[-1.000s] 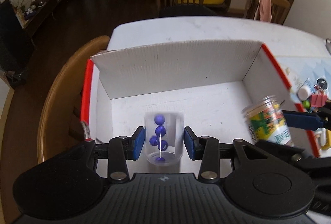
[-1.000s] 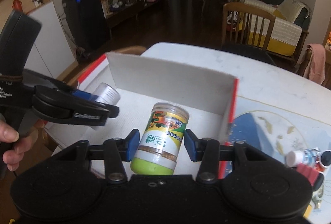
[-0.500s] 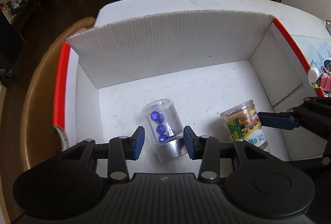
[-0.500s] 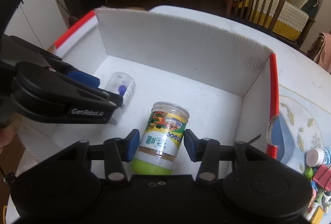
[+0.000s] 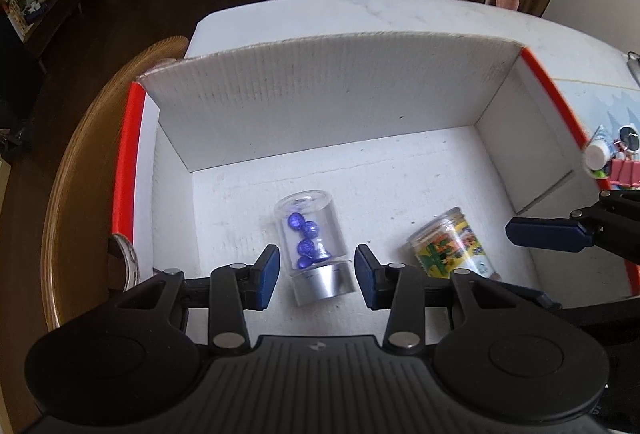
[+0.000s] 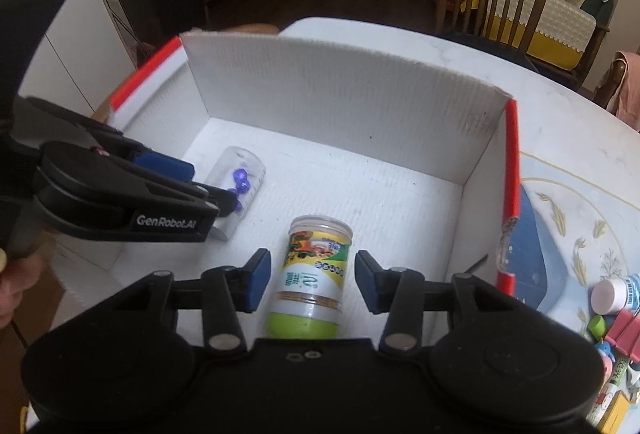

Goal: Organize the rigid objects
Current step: 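Open both tools to release the jars and withdraw toward the pile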

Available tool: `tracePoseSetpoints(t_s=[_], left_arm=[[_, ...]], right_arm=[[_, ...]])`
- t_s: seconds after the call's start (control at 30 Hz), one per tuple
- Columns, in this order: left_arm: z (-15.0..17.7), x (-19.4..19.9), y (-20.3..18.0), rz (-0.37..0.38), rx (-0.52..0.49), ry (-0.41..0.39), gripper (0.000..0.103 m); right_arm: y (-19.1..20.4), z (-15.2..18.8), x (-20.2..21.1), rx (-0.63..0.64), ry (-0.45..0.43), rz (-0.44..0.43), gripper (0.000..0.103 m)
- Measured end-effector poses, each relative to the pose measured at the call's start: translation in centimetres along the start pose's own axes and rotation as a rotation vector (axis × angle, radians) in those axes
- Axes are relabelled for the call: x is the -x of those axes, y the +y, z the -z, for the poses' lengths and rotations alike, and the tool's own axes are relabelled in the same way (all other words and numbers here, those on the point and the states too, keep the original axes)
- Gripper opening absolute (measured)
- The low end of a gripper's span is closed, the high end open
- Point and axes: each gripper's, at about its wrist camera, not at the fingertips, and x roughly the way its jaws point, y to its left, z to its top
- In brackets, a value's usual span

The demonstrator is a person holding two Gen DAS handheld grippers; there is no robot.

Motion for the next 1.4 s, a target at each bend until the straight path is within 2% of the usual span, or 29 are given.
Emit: tracePoseSetpoints(t_s=[0.4,0.57,0.73,0.8,0.93,1.07,1.2,1.4], left_arm=[[0.9,5.3,-1.7,0.014,0.000,-0.106,0.042],[1.3,7.1,-3.0,0.002,-0.018,-0.153,0.056],[1.8,8.8,-4.5,0.017,-0.027,-0.185,0.057],[2.0,9.2,-5.0,0.023,-0.027,-0.194,0.064],[2.4,10.0,-6.4,0.034,-0.025,-0.206,0.066],[3.0,10.8,-8.1,0.041,-0.022,-0.222,0.074],[3.5,11.5,-9.7,0.059,-0.007,-0.243,0.074],[4.0,12.3,-12.8,0.078,-0.018,-0.274,0.083]], right_arm=[[-0.1,0.6,4.7,-0.016,-0.077,-0.040,0.054],[-0.5,1.2,6.7,-0.027,-0.110,-0.044,0.058],[-1.2,2.2,8.7,-0.039,-0.136,-0.048,0.061],[-1.6,2.6,9.4,-0.044,-0.145,-0.051,0.063],[-2.4,3.4,11.0,-0.054,-0.168,-0.056,0.066],[-3.5,4.3,12.5,-0.060,-0.188,-0.060,0.073],[-5.1,5.5,13.7,-0.085,-0.206,-0.060,0.085],[-7.6,7.1,15.5,-0.100,-0.227,-0.056,0.091]])
